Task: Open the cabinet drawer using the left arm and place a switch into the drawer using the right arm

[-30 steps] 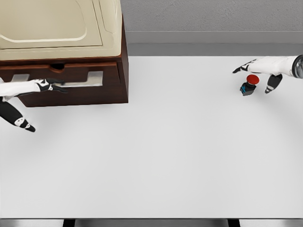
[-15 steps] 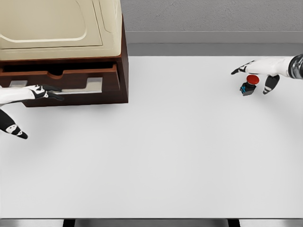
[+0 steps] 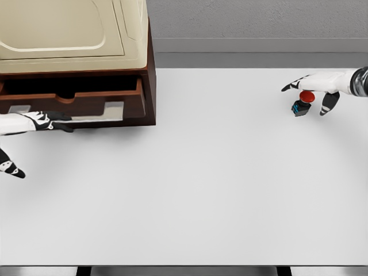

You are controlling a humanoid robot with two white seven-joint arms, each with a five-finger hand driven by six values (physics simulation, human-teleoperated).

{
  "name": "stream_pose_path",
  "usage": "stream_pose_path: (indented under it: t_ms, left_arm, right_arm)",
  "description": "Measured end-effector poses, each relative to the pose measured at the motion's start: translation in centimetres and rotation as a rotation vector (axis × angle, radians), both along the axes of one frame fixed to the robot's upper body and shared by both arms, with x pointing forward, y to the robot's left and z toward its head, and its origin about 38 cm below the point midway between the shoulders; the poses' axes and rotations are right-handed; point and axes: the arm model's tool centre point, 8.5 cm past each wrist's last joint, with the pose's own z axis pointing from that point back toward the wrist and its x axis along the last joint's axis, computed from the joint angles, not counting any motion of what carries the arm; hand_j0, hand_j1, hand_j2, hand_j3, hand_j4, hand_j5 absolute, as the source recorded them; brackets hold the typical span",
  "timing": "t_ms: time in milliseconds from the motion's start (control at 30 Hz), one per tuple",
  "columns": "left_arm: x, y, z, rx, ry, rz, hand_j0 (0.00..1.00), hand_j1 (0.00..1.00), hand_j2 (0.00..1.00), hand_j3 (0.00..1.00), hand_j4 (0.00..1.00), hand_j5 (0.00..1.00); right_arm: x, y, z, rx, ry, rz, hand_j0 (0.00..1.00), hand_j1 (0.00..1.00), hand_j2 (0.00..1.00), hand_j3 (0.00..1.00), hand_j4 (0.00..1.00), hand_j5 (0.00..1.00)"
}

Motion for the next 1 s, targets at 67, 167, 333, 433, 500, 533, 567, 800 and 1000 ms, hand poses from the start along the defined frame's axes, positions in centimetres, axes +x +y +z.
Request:
stream_pose_path:
  t_ms: [67,167,333,433,500,533,567,800,1000]
  left_arm:
    - [-0.2,0.1,0.0,0.0,-0.001,-0.008,1.0,1.0,1.0,1.0,1.0,1.0]
    - [-0.4,0.2,0.1,-0.002,-0.002,-0.015,1.0,1.0,1.0,1.0,1.0,1.0]
    - [-0.9,0.6,0.3,-0.006,-0.002,-0.03,1.0,1.0,1.0,1.0,1.0,1.0]
    - [-1.3,0.8,0.2,-0.004,-0.001,-0.045,1.0,1.0,1.0,1.0,1.0,1.0]
    - [-1.6,1.0,0.2,-0.004,0.0,-0.055,1.0,1.0,1.0,1.0,1.0,1.0]
    - [-1.7,1.1,0.1,-0.003,0.001,-0.061,1.0,1.0,1.0,1.0,1.0,1.0]
    - [-1.8,1.1,0.1,-0.003,0.001,-0.065,1.0,1.0,1.0,1.0,1.0,1.0]
    - [-2.9,1.6,-0.3,-0.006,0.013,-0.101,1.0,1.0,1.0,1.0,1.0,1.0]
    - [-3.6,2.0,0.0,-0.016,0.016,-0.119,1.0,1.0,1.0,1.0,1.0,1.0]
  right_arm:
    - [0.0,0.0,0.0,0.0,0.0,0.0,1.0,1.0,1.0,1.0,1.0,1.0]
    - [0.0,0.0,0.0,0.0,0.0,0.0,1.0,1.0,1.0,1.0,1.0,1.0]
    - [0.1,0.0,0.2,-0.001,-0.003,0.0,1.0,1.0,1.0,1.0,1.0,1.0]
    - [0.1,0.0,0.2,-0.001,-0.003,0.0,1.0,1.0,1.0,1.0,1.0,1.0]
    - [0.1,0.0,0.1,-0.001,-0.003,0.001,1.0,1.0,1.0,1.0,1.0,1.0]
    - [0.1,0.1,0.1,-0.001,-0.003,0.001,1.0,1.0,1.0,1.0,1.0,1.0]
    - [0.1,0.1,0.1,-0.001,-0.003,0.002,1.0,1.0,1.0,1.0,1.0,1.0]
    - [0.1,0.1,0.1,-0.001,-0.002,0.002,1.0,1.0,1.0,1.0,1.0,1.0]
    - [0.1,0.1,0.1,-0.001,-0.002,0.002,1.0,1.0,1.0,1.0,1.0,1.0]
